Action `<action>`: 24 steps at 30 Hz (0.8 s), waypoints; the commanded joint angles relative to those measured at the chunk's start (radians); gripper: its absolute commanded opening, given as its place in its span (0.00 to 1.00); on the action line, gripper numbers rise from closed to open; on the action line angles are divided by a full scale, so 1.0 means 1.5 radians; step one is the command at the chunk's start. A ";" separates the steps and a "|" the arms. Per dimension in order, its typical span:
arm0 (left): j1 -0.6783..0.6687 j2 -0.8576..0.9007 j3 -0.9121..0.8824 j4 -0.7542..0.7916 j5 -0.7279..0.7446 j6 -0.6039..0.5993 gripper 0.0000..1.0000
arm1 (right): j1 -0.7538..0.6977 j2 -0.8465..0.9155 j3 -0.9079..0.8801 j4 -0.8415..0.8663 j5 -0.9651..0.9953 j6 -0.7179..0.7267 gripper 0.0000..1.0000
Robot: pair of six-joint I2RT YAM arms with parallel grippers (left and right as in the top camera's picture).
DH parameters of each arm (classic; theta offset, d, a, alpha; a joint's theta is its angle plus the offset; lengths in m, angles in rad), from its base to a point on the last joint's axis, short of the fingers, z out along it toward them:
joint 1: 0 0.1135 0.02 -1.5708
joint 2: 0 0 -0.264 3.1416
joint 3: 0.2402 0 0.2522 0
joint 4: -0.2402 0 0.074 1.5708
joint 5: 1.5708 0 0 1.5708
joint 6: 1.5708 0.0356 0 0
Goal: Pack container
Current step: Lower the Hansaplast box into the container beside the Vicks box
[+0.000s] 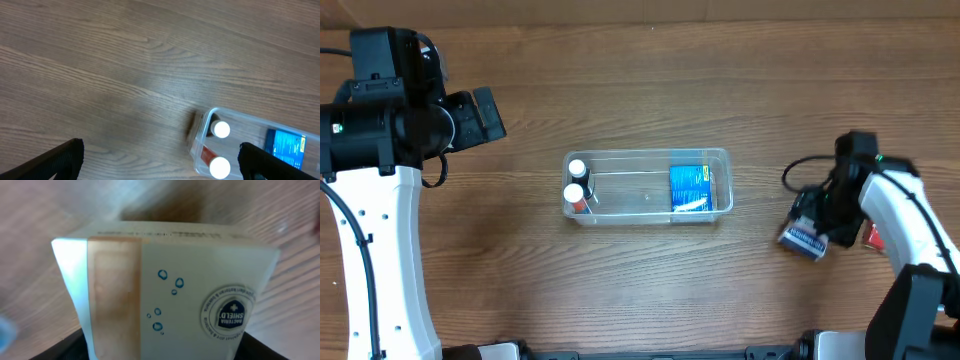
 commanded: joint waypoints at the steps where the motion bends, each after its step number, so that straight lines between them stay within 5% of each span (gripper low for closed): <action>1: 0.003 -0.003 0.016 0.000 0.002 0.015 1.00 | 0.032 -0.056 0.147 -0.051 -0.004 -0.006 0.75; 7: 0.003 -0.003 0.016 0.000 0.002 0.015 1.00 | 0.235 -0.109 0.315 -0.105 -0.008 -0.002 0.72; 14: 0.003 -0.003 0.016 0.000 0.002 0.015 1.00 | 0.501 -0.040 0.318 0.017 -0.006 0.091 0.73; 24: 0.003 -0.003 0.016 0.000 0.002 0.015 1.00 | 0.546 0.154 0.317 0.076 -0.006 0.111 0.73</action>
